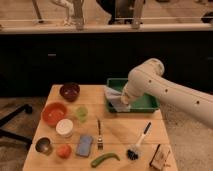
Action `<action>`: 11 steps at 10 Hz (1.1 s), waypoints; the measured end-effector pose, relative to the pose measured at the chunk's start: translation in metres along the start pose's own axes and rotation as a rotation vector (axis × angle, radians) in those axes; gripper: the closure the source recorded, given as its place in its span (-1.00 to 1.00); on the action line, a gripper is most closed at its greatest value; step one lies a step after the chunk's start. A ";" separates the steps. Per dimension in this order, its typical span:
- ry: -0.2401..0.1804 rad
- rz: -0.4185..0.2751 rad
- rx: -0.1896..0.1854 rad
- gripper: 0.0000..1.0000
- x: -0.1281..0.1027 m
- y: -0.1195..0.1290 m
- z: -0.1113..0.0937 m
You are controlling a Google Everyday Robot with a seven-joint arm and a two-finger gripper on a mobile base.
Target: Place towel in purple bowl
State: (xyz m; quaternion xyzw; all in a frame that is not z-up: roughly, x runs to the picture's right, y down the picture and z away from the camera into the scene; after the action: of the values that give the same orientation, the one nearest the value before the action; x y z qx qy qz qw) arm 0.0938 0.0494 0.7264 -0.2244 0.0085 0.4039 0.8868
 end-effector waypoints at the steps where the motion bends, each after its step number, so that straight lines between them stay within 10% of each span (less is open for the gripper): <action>1: 0.002 -0.009 -0.002 1.00 -0.013 0.003 0.005; 11: 0.041 -0.052 0.008 1.00 -0.085 0.000 0.044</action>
State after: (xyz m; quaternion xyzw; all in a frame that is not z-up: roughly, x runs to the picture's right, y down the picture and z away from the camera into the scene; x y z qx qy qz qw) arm 0.0286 0.0067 0.7828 -0.2291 0.0225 0.3760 0.8976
